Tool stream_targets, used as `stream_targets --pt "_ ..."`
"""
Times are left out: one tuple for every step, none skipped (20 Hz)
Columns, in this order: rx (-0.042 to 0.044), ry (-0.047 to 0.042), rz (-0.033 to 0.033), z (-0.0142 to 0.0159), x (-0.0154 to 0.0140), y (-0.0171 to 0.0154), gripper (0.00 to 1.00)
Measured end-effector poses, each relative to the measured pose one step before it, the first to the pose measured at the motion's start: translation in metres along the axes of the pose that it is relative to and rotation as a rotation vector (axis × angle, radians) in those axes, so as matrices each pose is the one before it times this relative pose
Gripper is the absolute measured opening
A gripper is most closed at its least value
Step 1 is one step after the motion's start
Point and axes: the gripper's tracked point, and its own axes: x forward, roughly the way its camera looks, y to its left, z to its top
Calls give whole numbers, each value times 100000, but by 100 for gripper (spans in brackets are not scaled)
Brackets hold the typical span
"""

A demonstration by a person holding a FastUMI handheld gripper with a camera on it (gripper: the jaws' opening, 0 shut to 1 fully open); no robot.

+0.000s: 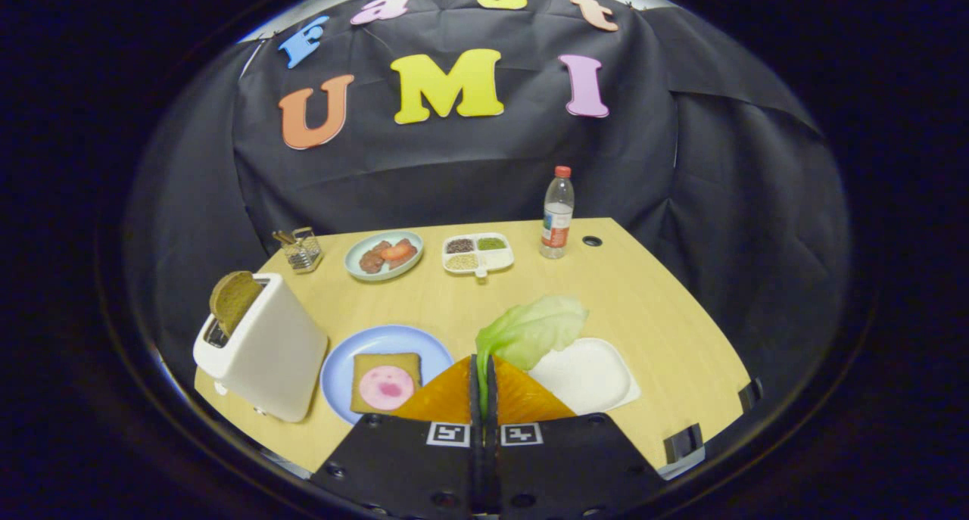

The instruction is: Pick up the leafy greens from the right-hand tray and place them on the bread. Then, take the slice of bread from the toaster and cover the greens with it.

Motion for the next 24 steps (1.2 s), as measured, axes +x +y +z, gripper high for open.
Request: stream_targets --pt "-359 -525 1444 -73 -96 1379 0" --pt "-1108 103 468 -403 152 1147 0" --pt "-1607 117 128 -365 184 1106 0" --pt "-1979 243 276 -269 206 1216 0" --pt "-1543 398 593 -384 343 1246 0" --pt "-1346 907 576 -607 532 1204 0" --pt "-689 1373 1189 -564 587 1189 0" --pt "-404 1492 1190 -591 677 1171 1" --pt "-163 1609 816 -426 669 947 1" --pt "-285 1455 580 -344 625 728 0" --pt "-93 760 1353 -210 419 867 0" --pt "39 -295 2013 -39 607 1079 0" --pt "121 -469 1423 44 413 726 0" --pt "32 -449 1787 -63 545 796 0" --pt "-12 235 1279 -140 469 443 0" --pt "-359 859 31 -400 698 179 0" --pt "-421 1452 -1663 -367 666 -404 0" --pt "388 2249 -1611 -586 795 -573 0" --pt "1058 2585 -926 -624 702 -477 0" --pt "1079 2190 -1419 -490 614 -683 0" --pt "529 1399 -1022 -322 412 -519 1" --pt "-121 1155 -372 -271 322 -342 1" --pt "-560 826 -1069 -350 267 -376 1" --pt "-698 -26 -1754 18 -133 -470 4"
